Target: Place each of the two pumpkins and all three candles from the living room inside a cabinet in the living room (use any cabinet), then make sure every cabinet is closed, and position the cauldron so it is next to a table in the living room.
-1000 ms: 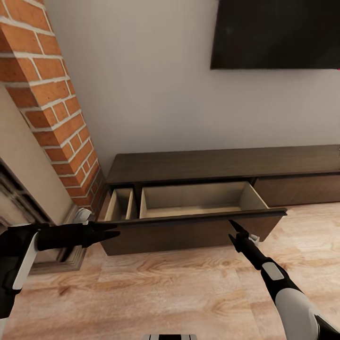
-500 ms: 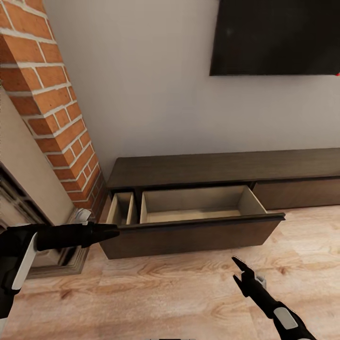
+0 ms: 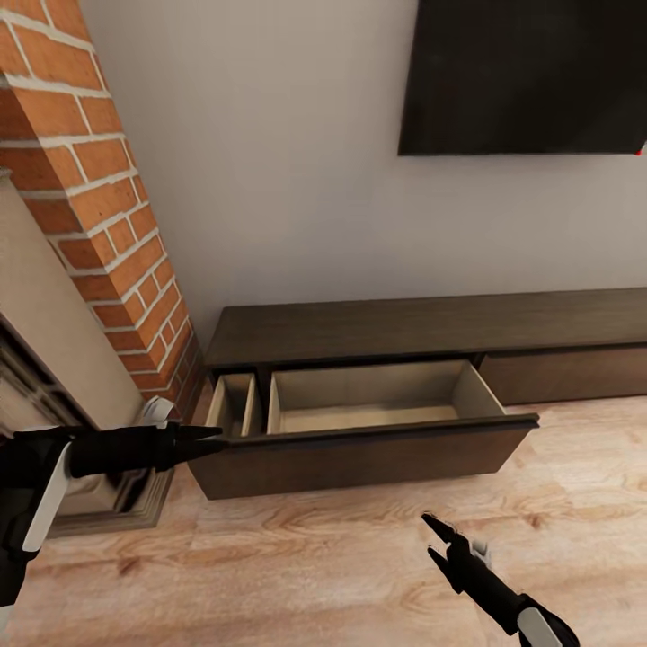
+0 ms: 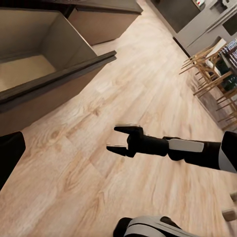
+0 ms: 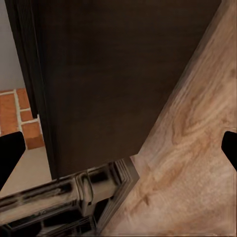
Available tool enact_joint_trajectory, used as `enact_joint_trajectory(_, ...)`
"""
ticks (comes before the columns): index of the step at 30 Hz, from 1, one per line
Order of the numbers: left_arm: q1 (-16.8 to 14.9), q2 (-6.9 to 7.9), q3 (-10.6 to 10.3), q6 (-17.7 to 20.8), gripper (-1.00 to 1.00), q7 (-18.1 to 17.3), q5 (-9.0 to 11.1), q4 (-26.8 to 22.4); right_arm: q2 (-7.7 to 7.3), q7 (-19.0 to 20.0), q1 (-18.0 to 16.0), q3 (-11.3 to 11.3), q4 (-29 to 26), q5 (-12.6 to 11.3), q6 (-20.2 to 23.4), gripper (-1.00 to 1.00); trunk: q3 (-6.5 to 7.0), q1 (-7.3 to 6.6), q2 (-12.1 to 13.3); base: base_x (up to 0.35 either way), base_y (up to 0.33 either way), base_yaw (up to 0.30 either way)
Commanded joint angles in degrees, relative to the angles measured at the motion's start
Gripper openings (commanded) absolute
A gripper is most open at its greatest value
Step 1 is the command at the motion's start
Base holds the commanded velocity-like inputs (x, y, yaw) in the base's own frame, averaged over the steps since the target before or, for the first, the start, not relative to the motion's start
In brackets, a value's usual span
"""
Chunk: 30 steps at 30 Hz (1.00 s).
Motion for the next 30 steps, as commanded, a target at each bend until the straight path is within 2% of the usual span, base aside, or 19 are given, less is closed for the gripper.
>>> enact_joint_trajectory(1,-0.02,0.00,-0.02,0.50,1.00,-0.07,0.13,0.00,0.06,0.12,0.19,-0.08,0.02,-0.24,0.30,1.00,0.14,-0.23,0.40,0.000,0.000,0.000)
enact_joint_trajectory(13,-0.02,-0.02,-0.04,0.50,1.00,0.09,0.13,0.03,0.31,-0.05,1.18,0.17,0.21,0.03,-0.58,1.00,2.30,-2.87,5.21,0.000,0.000,0.000)
enact_joint_trajectory(16,-0.02,-0.02,-0.05,0.50,1.00,0.13,0.13,0.05,0.17,-0.10,1.87,0.12,0.26,0.09,-2.36,1.00,2.83,-3.53,6.41,0.000,0.000,0.000)
enact_joint_trajectory(19,-0.02,-0.02,-0.05,0.50,1.00,0.21,0.13,0.08,0.05,0.18,3.12,0.10,0.32,0.11,-6.95,1.00,3.37,-4.19,7.62,0.000,0.000,0.000)
enact_joint_trajectory(30,-0.02,-0.02,0.01,0.50,1.00,0.82,-0.37,0.34,-0.31,-0.17,3.74,0.09,0.60,0.12,-8.97,1.00,5.35,-6.60,12.03,0.000,0.000,0.000)
